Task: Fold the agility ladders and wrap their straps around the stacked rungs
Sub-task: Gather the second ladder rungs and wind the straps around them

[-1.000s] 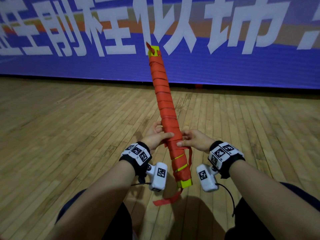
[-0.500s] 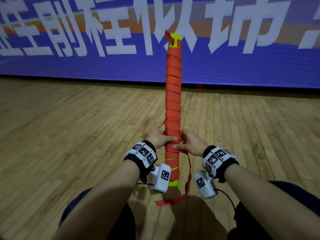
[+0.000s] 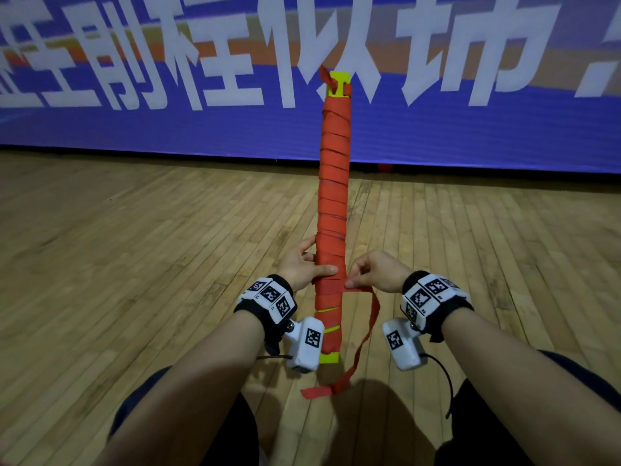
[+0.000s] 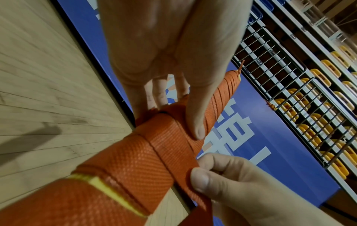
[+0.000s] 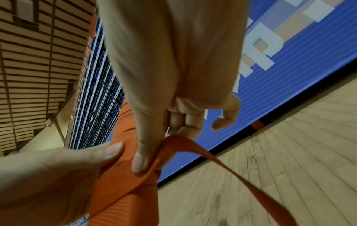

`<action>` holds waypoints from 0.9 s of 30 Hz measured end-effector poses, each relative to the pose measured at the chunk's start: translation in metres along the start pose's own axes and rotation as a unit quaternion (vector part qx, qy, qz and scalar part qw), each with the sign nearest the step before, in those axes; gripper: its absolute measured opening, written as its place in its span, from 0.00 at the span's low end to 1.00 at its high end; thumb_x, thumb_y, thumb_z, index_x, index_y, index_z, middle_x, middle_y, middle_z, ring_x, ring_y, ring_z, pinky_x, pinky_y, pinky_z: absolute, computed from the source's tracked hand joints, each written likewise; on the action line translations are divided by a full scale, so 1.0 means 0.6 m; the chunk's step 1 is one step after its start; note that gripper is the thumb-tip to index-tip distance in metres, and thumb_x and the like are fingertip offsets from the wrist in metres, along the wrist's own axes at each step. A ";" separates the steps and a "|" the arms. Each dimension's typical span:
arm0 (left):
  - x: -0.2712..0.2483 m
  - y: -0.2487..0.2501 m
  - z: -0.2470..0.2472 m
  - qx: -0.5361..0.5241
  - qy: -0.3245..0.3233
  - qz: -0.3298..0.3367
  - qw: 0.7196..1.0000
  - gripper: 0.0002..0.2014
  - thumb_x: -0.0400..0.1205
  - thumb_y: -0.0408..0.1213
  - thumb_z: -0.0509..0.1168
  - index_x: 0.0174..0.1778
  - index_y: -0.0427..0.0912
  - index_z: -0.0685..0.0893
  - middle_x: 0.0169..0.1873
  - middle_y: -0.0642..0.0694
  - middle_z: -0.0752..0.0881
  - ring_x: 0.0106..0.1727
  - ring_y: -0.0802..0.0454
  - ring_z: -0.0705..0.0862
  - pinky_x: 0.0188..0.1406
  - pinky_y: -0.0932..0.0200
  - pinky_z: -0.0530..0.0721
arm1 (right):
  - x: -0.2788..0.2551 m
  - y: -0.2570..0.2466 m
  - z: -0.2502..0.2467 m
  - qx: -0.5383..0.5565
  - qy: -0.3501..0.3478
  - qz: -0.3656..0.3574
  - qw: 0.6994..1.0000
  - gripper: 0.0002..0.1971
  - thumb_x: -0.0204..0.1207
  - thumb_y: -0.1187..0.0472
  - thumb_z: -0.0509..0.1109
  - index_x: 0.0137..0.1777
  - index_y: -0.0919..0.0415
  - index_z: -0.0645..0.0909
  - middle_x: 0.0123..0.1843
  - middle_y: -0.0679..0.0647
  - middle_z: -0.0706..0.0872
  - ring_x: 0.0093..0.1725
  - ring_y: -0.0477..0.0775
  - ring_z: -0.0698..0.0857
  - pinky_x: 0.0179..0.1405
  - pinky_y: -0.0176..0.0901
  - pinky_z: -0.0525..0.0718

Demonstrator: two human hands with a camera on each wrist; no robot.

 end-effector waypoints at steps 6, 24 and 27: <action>-0.007 0.002 0.002 -0.022 -0.004 -0.005 1.000 0.41 0.72 0.23 0.75 0.79 0.44 0.67 0.43 0.47 0.82 0.45 0.53 0.84 0.52 0.49 0.85 | 0.000 0.019 -0.005 -0.028 0.026 0.018 0.999 0.09 0.68 0.50 0.79 0.28 0.43 0.84 0.35 0.43 0.86 0.46 0.49 0.83 0.61 0.62 0.79; -0.018 0.003 0.003 -0.056 -0.065 -0.017 0.996 0.35 0.74 0.26 0.73 0.77 0.46 0.69 0.63 0.43 0.83 0.60 0.49 0.84 0.55 0.48 0.86 | -0.020 0.008 -0.001 0.182 -0.032 -0.031 0.982 0.14 0.75 0.68 0.72 0.61 0.69 0.83 0.55 0.67 0.88 0.48 0.52 0.87 0.60 0.38 0.82; -0.018 0.005 0.006 -0.003 -0.053 -0.012 0.999 0.35 0.74 0.31 0.75 0.76 0.48 0.71 0.63 0.44 0.83 0.62 0.48 0.84 0.52 0.47 0.87 | -0.017 0.014 -0.003 0.175 -0.015 -0.027 0.984 0.14 0.75 0.69 0.72 0.60 0.70 0.84 0.55 0.68 0.88 0.45 0.50 0.87 0.56 0.35 0.82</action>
Point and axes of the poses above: each hand's wrist, its own x-axis towards the middle knuckle, its own z-axis out of the palm, y = z × x, the point moved 5 cm from there along x, towards the middle knuckle
